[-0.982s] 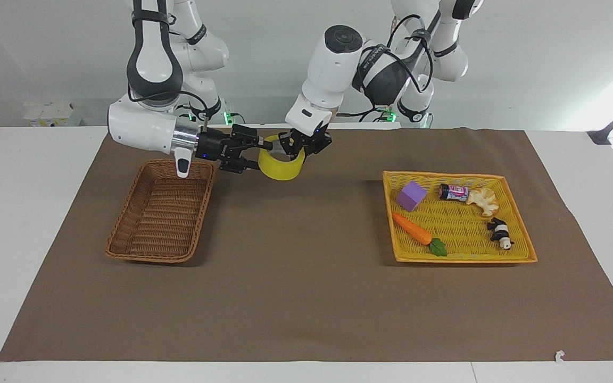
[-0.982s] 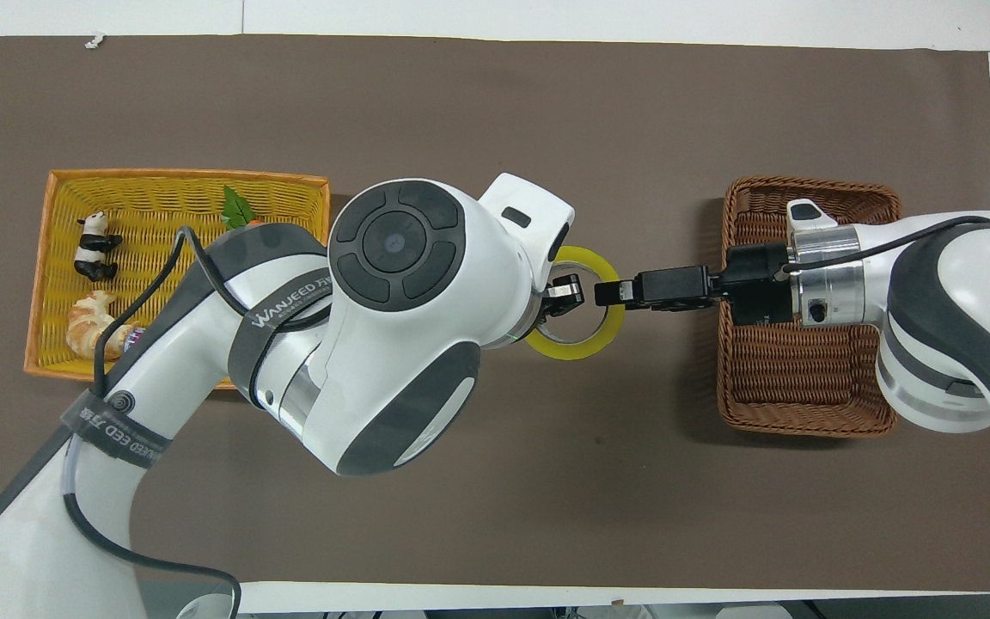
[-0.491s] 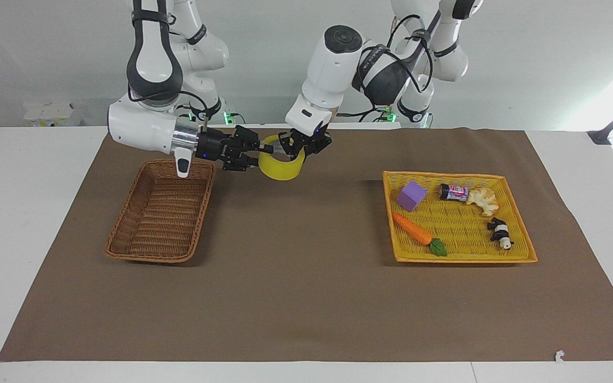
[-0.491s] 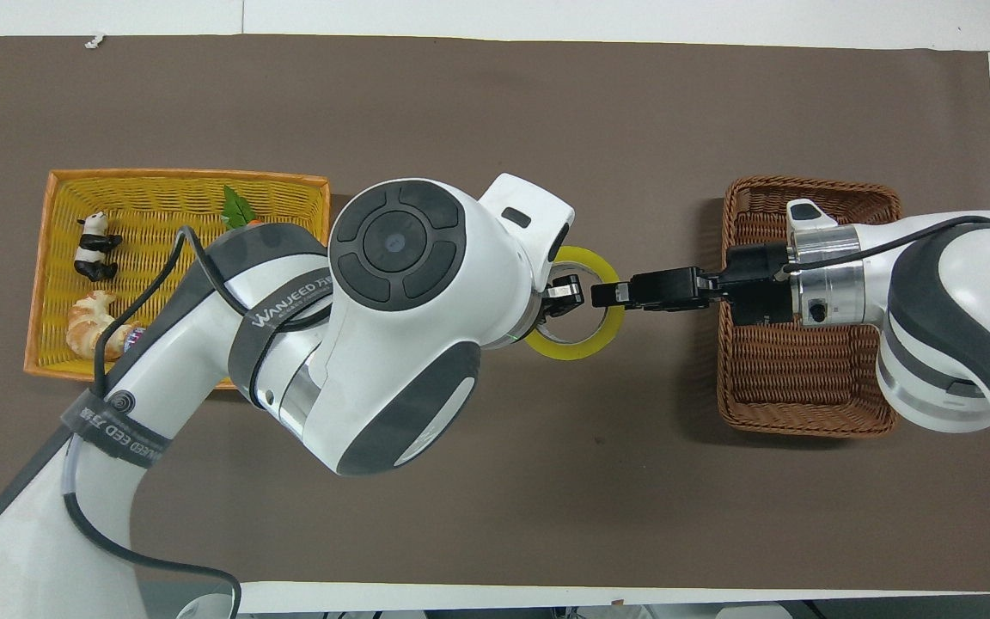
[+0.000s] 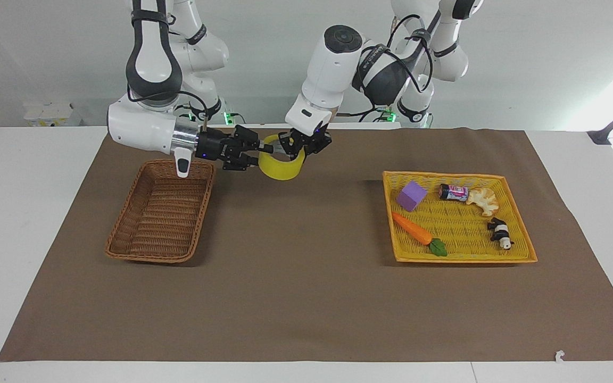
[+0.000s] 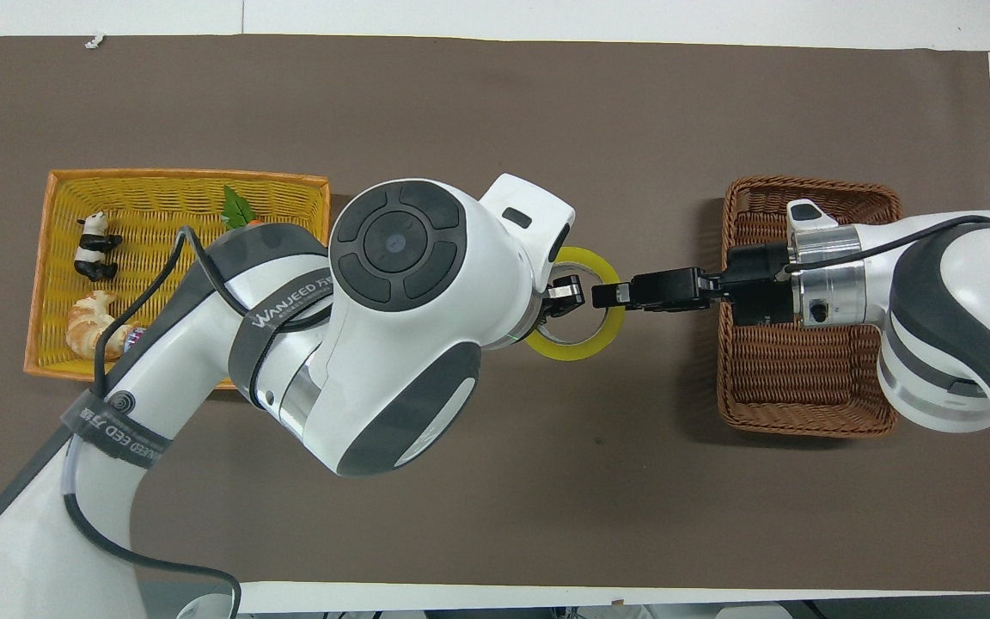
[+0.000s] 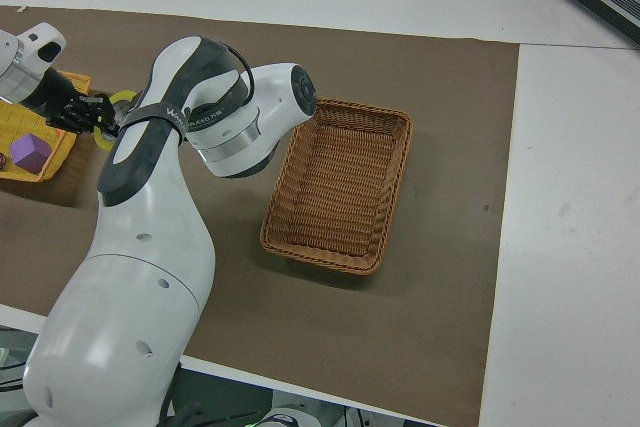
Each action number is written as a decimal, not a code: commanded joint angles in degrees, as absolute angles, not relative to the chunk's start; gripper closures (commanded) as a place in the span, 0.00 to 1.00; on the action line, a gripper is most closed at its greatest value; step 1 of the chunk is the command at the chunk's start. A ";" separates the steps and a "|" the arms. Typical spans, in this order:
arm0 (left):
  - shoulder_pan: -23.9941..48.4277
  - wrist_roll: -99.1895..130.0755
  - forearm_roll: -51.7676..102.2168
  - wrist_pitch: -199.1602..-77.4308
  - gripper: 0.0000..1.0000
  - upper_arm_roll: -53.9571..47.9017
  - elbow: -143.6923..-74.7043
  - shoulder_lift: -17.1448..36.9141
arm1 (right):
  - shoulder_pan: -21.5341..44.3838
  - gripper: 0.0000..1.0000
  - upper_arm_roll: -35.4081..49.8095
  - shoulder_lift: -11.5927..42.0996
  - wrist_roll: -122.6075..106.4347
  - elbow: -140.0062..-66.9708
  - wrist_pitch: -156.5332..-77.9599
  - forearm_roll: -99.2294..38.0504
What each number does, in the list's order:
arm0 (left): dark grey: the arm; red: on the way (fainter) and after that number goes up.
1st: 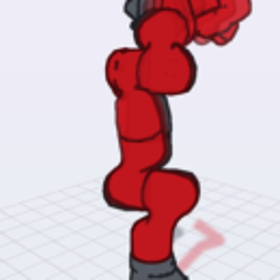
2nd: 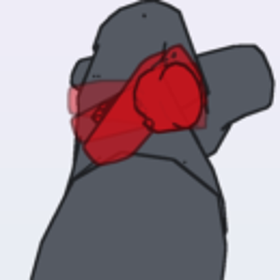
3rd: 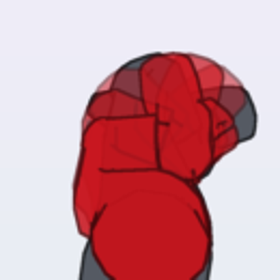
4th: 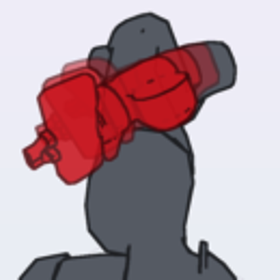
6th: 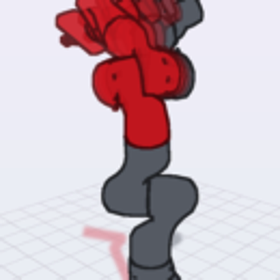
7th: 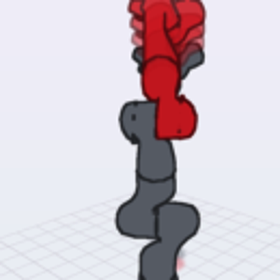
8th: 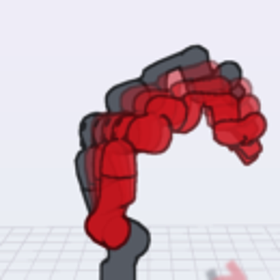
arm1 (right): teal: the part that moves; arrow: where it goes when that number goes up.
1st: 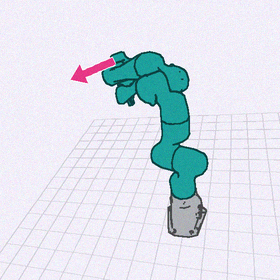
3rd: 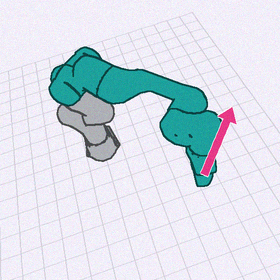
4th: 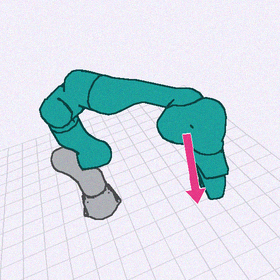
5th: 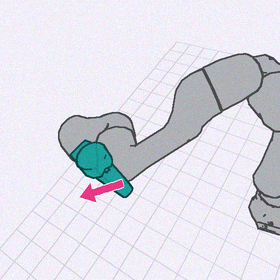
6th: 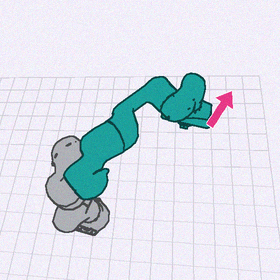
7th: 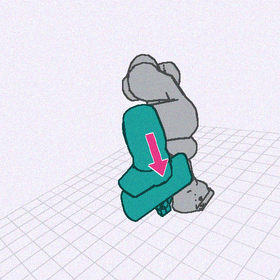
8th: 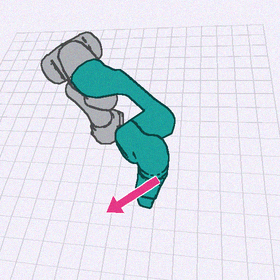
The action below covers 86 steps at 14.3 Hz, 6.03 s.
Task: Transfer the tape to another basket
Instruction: 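Grasp the tape rim with the right gripper beside the left gripper, then open the left gripper and withdraw it while the right gripper holds tape, then lower the tape into the wicker basket with the right gripper, then open the right gripper and draw it back from the tape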
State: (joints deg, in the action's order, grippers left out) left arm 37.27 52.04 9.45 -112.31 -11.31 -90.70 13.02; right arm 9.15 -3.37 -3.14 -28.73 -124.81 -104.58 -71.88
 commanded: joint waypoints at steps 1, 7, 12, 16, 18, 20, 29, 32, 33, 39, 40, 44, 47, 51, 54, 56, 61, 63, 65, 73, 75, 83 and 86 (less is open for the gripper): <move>37.97 52.29 9.67 -110.66 1.00 -10.81 -88.59 13.71 | 8.61 1.00 -3.25 -3.25 -28.65 -125.16 -103.71 -73.83; 37.97 52.29 10.11 -110.48 0.40 -10.81 -88.59 13.62 | 8.61 1.00 -3.25 -3.34 -28.57 -125.24 -103.62 -73.83; 37.79 52.21 9.58 -110.48 0.05 -10.72 -88.51 13.10 | 8.53 1.00 -3.25 -3.34 -28.39 -125.24 -103.54 -73.83; 36.92 51.68 9.76 -106.36 0.04 -10.02 -85.26 12.74 | 7.56 1.00 -3.34 -3.34 -28.21 -125.24 -102.22 -73.83; 36.74 50.19 9.76 -104.86 0.04 -9.58 -85.17 12.31 | 6.68 1.00 -3.43 -3.43 -28.21 -125.24 -102.04 -73.74; 34.82 49.05 10.11 -103.63 0.02 -9.75 -85.08 11.43 | 5.20 1.00 -3.34 -3.43 -27.95 -125.33 -101.61 -73.65; 15.94 31.93 9.76 -89.91 0.01 -9.32 -84.64 6.42 | -9.12 1.00 -3.52 -3.60 -27.33 -125.42 -95.10 -66.11; 7.32 26.73 9.67 -89.91 0.01 -9.32 -84.90 6.33 | -13.87 1.00 -3.52 -3.60 -26.46 -125.51 -95.01 -64.26; 4.60 26.63 9.58 -89.48 0.01 -9.14 -85.16 6.15 | -15.10 1.00 -3.52 -3.60 -26.46 -125.51 -94.84 -63.29; -3.96 26.02 5.31 -90.26 0.00 -8.53 -84.81 4.75 | -20.56 1.00 -3.52 -1.24 -29.08 -126.21 -94.13 -59.69; -3.96 25.93 3.79 -90.18 0.00 -8.53 -84.81 4.49 | -20.57 1.00 -3.52 -0.80 -31.01 -126.21 -94.30 -59.07; -4.22 25.93 3.25 -90.52 0.00 -8.09 -85.52 3.96 | -22.15 1.00 -3.52 0.97 -34.80 -126.30 -94.57 -56.35; -5.19 25.93 3.34 -91.05 0.00 -7.38 -88.66 2.38 | -24.68 1.00 -3.52 4.64 -40.75 -126.30 -94.31 -54.85; -4.22 22.86 3.34 -91.32 0.00 -7.38 -92.28 0.36 | -25.40 1.00 -3.52 8.96 -47.19 -126.21 -97.19 -54.06; -3.34 18.40 3.25 -91.14 0.00 -7.38 -94.47 -1.31 | -25.31 1.00 -3.52 9.14 -47.37 -126.21 -98.78 -52.21; -3.34 15.83 3.34 -91.40 0.00 -7.47 -96.23 -2.28 | -25.31 0.88 -3.52 9.14 -47.37 -126.12 -98.96 -50.63; -3.43 13.97 3.25 -91.84 0.00 -8.17 -97.21 -2.64 | -25.58 0.00 -3.52 9.23 -47.20 -124.64 -98.96 -48.96; -3.34 13.80 3.25 -92.28 0.00 -8.53 -98.08 -2.99 | -25.14 0.00 -3.52 8.97 -46.67 -122.53 -98.96 -46.07; -3.34 13.10 3.25 -92.37 0.00 -8.61 -99.22 -3.25 | -24.79 0.00 -3.52 8.26 -46.49 -120.25 -98.96 -42.99; -3.52 13.45 1.42 -92.46 0.00 -9.22 -97.91 -2.90 | -16.89 0.00 -3.16 2.30 -34.21 -109.70 -98.35 -27.27; -4.30 13.27 -0.61 -92.11 0.00 -11.77 -97.47 -2.90 | -14.08 0.00 -3.16 -0.16 -30.52 -109.34 -98.35 -24.27; -5.10 3.09 0.09 -91.93 0.00 -12.48 -96.68 -2.90 | -7.21 0.00 -2.81 -5.36 -15.57 -100.48 -89.05 -4.07; -5.80 0.36 0.70 -91.93 0.00 -12.39 -96.59 -2.64 | -7.12 0.00 -2.72 -5.45 -10.47 -95.82 -84.31 -0.27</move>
State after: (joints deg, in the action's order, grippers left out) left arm -4.93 2.76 0.48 -92.15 -12.25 -96.28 -2.10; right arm -7.06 -2.94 -6.05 -13.53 -99.61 -87.61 -2.50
